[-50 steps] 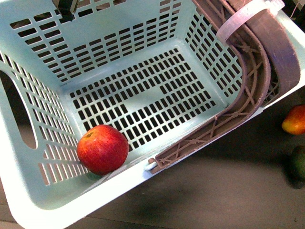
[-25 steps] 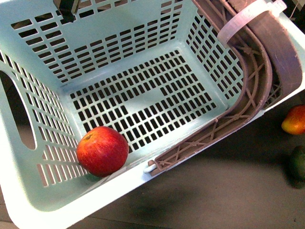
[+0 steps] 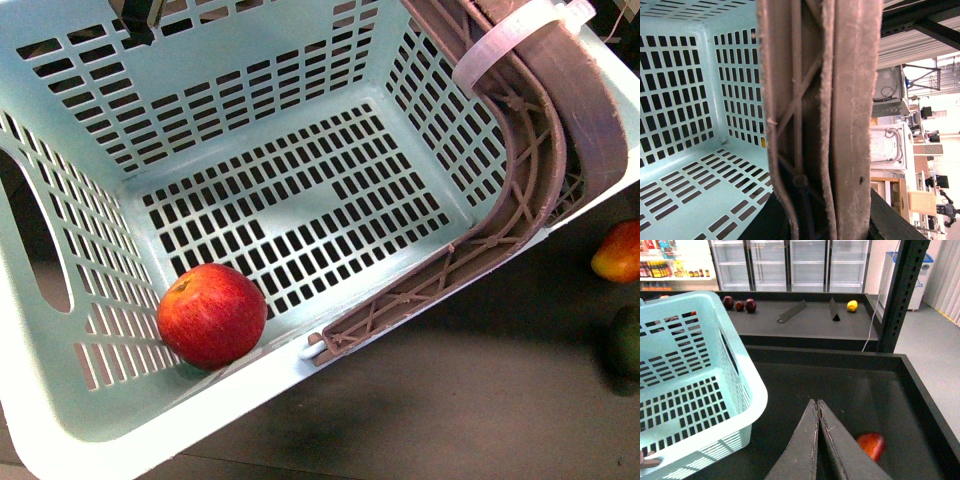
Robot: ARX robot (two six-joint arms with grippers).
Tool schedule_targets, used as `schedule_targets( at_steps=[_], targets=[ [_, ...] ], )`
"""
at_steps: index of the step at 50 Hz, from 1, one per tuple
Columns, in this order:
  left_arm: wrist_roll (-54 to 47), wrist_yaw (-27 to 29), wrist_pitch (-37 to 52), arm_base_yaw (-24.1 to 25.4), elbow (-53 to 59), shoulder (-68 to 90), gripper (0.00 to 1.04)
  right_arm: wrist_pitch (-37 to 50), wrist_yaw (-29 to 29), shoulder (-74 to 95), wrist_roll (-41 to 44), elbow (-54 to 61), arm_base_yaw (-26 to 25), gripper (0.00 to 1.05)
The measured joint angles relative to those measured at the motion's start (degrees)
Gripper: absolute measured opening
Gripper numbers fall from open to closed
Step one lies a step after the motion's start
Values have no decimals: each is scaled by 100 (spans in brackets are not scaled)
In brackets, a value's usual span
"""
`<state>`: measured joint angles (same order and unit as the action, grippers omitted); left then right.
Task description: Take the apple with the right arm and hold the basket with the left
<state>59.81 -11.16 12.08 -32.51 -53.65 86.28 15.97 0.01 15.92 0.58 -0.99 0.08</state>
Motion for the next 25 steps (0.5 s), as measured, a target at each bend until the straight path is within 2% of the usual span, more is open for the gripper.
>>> schedule_targets(
  at_steps=[22,25],
  targets=[
    [0,0,0,0,0,0,18,-614,0,-608,0,0,2,2],
    [0,-4,0,0,0,0,18,-1335,-2,-1143,0,0,0,2]
  ],
)
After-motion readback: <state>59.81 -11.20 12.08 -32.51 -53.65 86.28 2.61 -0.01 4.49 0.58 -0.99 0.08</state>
